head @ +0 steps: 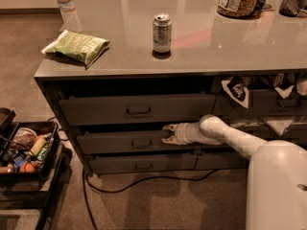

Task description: Open middle drawer

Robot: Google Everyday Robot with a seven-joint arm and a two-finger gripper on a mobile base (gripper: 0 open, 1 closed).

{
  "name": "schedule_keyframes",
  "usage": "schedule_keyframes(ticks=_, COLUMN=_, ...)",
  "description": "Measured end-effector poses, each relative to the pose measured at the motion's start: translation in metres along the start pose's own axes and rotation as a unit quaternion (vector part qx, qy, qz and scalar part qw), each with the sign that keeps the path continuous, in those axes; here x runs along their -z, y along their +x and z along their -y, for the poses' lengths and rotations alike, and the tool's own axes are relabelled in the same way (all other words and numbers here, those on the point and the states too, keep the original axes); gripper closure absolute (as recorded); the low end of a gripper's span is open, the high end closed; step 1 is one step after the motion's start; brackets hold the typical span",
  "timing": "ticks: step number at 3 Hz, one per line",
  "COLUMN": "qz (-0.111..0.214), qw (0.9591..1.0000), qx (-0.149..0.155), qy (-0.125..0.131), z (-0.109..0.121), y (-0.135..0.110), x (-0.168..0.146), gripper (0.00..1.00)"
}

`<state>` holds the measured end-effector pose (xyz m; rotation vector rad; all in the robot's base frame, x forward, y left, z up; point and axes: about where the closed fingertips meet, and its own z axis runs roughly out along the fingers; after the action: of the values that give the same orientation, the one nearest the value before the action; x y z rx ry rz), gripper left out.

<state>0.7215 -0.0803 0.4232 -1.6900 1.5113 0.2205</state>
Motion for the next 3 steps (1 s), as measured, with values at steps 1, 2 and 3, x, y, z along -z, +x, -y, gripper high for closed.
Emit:
schedule_keyframes(ticks=1, qz=0.002, qw=1.0, qx=-0.002, qy=-0.009, z=-0.003, y=-0.001, x=0.001, gripper=0.78)
schedule_keyframes(ticks=2, qz=0.009, qw=0.9979, qx=-0.022, qy=-0.06, z=-0.027, y=-0.007, x=0.008, gripper=0.85)
schedule_keyframes(ticks=3, qz=0.011, qw=0.9971, qx=-0.028, qy=-0.07, z=-0.028, y=-0.007, x=0.01, gripper=0.82)
